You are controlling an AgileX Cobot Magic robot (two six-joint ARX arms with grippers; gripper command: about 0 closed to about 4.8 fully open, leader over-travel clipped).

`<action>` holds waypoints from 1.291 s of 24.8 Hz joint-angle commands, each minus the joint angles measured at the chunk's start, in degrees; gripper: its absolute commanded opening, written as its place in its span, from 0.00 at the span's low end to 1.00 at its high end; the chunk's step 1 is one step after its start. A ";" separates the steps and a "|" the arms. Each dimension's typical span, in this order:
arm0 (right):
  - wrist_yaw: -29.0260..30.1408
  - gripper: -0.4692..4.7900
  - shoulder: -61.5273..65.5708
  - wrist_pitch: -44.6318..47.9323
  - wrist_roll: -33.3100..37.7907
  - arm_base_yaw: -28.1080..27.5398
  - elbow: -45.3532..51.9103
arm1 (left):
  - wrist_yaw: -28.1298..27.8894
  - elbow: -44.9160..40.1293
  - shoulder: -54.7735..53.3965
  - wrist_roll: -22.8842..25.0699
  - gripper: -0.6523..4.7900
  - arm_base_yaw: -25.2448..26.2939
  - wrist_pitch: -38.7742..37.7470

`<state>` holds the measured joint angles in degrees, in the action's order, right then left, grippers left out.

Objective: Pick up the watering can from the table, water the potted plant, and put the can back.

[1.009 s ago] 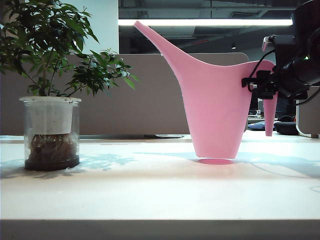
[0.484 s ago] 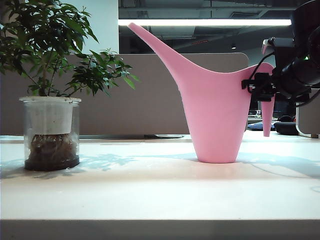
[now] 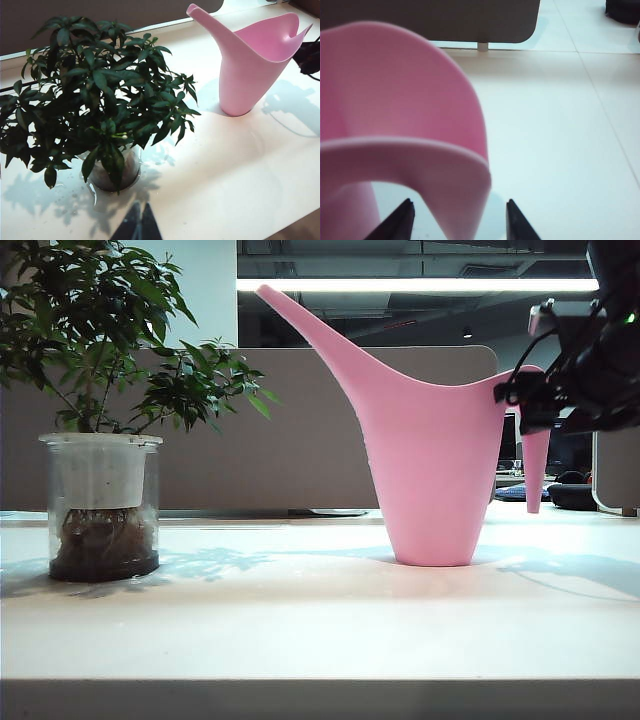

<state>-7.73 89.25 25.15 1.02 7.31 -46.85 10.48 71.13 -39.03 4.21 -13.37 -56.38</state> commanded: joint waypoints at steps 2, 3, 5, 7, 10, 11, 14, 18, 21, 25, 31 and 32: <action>-0.11 0.58 -5.90 -7.93 -0.20 0.04 -0.20 | 0.22 0.07 0.09 -0.11 0.11 0.04 2.73; -0.11 0.58 -7.21 -9.53 -0.20 0.04 -0.20 | 0.17 0.07 0.09 -0.04 0.11 0.04 3.06; -0.11 0.58 -11.04 -13.86 -0.13 0.04 -0.20 | -0.44 0.02 -0.07 1.07 0.11 0.04 4.31; 0.00 0.57 -16.13 -19.10 0.52 0.11 -0.20 | -1.09 0.00 -0.22 1.62 0.11 0.07 6.10; 0.37 0.24 -25.79 -25.86 0.50 0.46 -0.20 | -1.62 -1.44 0.13 1.79 0.11 0.07 12.72; 1.03 0.13 -29.62 -28.06 0.50 0.46 -0.20 | -1.25 -3.08 0.48 1.79 0.11 0.07 14.99; 4.09 0.10 -38.91 -34.40 0.52 0.46 -0.20 | -1.11 -7.91 2.21 1.79 0.11 0.04 16.66; 4.46 0.10 -50.69 -42.49 0.52 0.44 -0.20 | 1.60 -20.65 9.38 1.36 0.11 0.04 29.73; 4.44 0.11 -56.41 -47.10 0.96 0.44 -0.20 | 1.25 -26.40 12.20 -1.22 0.11 0.04 30.60; 5.18 0.10 -62.64 -59.34 2.01 0.42 -0.04 | 0.68 -32.13 12.61 -5.90 0.11 0.04 32.79; 10.56 0.11 -74.18 -57.53 2.03 0.42 9.09 | 6.29 -44.35 17.11 -3.76 0.11 0.04 43.80; 10.49 0.11 -76.94 -54.99 2.03 0.39 12.41 | 6.32 -47.76 18.49 -4.28 0.11 0.04 47.25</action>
<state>2.50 13.58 -33.04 2.83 7.73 -35.81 16.32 24.95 -21.34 0.38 -13.39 -13.32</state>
